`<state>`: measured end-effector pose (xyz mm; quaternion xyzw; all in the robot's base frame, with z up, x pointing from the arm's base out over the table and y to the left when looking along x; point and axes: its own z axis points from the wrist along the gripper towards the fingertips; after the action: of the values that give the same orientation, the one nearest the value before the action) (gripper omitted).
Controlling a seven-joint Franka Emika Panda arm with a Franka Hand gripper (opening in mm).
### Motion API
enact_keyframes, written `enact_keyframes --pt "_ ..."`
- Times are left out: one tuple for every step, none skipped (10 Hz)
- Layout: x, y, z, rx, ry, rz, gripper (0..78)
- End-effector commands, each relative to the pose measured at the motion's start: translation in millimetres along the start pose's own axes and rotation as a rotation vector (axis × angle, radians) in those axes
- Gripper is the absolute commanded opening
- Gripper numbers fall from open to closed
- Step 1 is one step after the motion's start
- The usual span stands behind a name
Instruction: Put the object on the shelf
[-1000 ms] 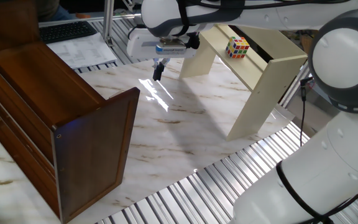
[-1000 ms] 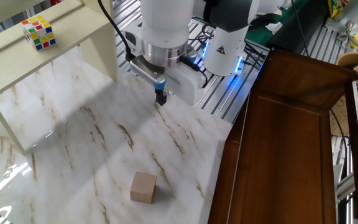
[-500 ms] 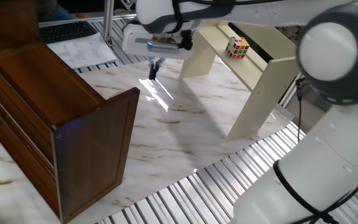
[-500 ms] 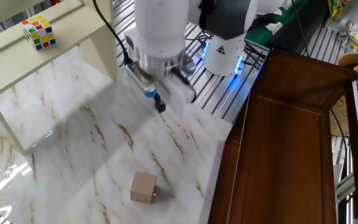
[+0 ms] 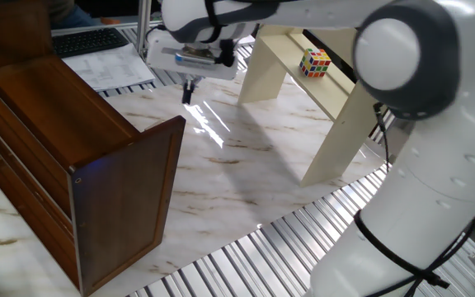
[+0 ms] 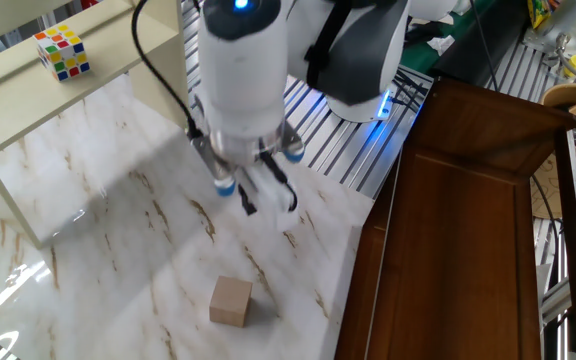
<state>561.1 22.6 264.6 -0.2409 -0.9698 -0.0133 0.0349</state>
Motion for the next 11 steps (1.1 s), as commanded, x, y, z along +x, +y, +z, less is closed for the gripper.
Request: enact_keyframes --pt "-11.1 11.6 14.6 -0.001 -0.012 0.015 0.0" --pt "-12.5 12.4 14.5 0.003 -0.015 0.019 0.0" --pt "-12.4 12.5 14.2 0.002 -0.013 0.023 0.0" --pt "-12.1 12.6 14.1 0.002 -0.013 0.031 0.0" --pt "-7.7 14.3 11.8 0.005 -0.017 0.06 0.0" --pt "-7.5 14.3 11.6 0.005 -0.017 0.06 0.0" --pt "-7.5 14.3 11.6 -0.005 -0.018 0.091 0.0" --pt "-7.5 14.3 11.6 -0.008 -0.017 0.104 0.0" --pt "-7.5 14.3 11.6 -0.013 -0.015 0.132 0.0" --pt "-7.5 14.3 11.6 -0.014 -0.017 0.144 0.0" --pt "-7.5 14.3 11.6 -0.022 -0.029 0.146 0.0"
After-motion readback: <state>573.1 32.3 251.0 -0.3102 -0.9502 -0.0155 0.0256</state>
